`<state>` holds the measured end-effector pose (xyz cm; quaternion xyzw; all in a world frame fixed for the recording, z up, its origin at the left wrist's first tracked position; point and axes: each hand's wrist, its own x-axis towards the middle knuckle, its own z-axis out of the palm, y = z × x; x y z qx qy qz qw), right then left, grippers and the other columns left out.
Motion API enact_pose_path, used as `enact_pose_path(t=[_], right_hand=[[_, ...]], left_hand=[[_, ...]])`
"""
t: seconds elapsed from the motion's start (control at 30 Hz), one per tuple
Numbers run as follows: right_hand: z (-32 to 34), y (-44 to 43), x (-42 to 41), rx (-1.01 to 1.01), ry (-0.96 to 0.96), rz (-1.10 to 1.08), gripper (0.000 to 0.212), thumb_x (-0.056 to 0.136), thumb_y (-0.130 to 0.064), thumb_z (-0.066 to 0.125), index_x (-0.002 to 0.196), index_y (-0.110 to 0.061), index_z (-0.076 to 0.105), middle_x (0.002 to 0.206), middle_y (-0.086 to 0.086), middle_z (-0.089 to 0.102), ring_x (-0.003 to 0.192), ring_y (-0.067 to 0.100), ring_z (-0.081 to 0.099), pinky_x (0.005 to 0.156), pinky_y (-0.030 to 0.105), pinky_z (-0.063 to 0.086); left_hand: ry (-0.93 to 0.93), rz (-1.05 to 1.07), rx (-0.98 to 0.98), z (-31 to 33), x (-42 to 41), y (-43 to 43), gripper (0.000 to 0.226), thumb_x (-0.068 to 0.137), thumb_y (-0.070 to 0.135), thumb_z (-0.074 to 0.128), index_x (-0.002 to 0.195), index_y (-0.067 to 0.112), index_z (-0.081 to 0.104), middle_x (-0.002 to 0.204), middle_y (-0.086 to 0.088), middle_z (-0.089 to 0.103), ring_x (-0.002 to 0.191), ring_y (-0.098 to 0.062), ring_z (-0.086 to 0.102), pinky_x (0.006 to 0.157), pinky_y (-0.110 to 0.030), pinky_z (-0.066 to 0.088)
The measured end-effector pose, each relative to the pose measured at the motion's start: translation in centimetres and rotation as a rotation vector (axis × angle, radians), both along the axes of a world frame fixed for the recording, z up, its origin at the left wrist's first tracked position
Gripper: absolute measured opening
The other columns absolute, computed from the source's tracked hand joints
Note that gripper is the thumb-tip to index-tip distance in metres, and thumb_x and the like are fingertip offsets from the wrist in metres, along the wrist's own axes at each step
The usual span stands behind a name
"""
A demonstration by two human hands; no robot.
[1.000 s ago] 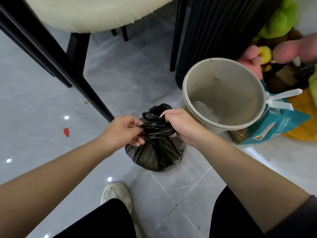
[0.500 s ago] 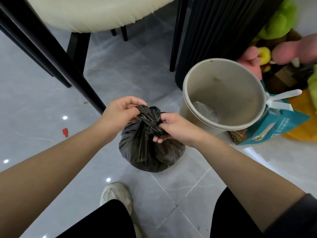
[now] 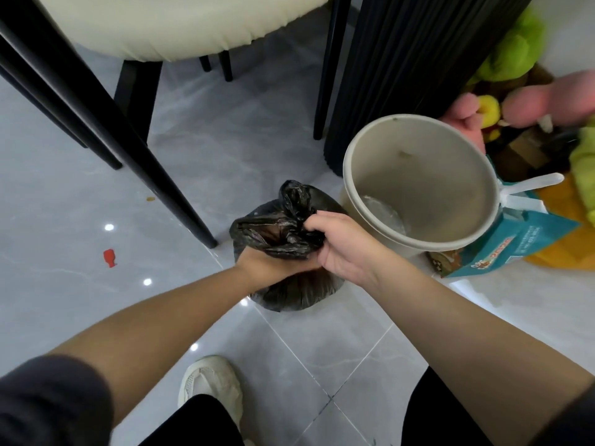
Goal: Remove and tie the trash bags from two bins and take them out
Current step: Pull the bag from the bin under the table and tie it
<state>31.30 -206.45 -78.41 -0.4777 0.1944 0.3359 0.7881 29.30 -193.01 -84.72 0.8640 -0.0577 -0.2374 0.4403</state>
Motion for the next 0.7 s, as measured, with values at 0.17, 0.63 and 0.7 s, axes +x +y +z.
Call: enact_pose_path(t=[0.17, 0.63, 0.7], right_hand=[[-0.5, -0.6, 1.0, -0.055, -0.030, -0.040, 0.020, 0.092, 0.008, 0.042, 0.090, 0.002, 0.061, 0.097, 0.020, 0.067, 0.088, 0.027, 0.066, 0.077, 0.037, 0.058], [-3.9, -1.1, -0.3, -1.156, -0.768, 0.420, 0.053, 0.086, -0.011, 0.053, 0.138, -0.010, 0.041, 0.133, 0.008, 0.046, 0.127, 0.022, 0.044, 0.109, 0.026, 0.032], [-5.7, -0.8, -0.3, -1.094, -0.731, 0.448, 0.063, 0.083, -0.013, 0.056, 0.142, -0.012, 0.032, 0.134, 0.009, 0.051, 0.128, 0.028, 0.046, 0.109, 0.039, 0.038]], left_hand=[[0.148, 0.278, -0.010, -2.5, 0.8, -1.8, 0.072, 0.086, 0.049, 0.054, 0.146, 0.022, 0.028, 0.151, 0.003, 0.033, 0.142, -0.016, 0.026, 0.114, -0.026, 0.016], [0.450, 0.340, -0.106, -11.1, -1.8, 5.0, 0.039, 0.080, 0.056, 0.054, 0.114, 0.038, 0.053, 0.139, -0.008, 0.049, 0.129, -0.027, 0.045, 0.111, -0.044, 0.034], [0.486, 0.406, -0.134, -8.5, -1.7, 4.2, 0.036, 0.090, 0.045, 0.050, 0.123, 0.034, 0.045, 0.141, -0.008, 0.046, 0.127, -0.025, 0.044, 0.111, -0.037, 0.031]])
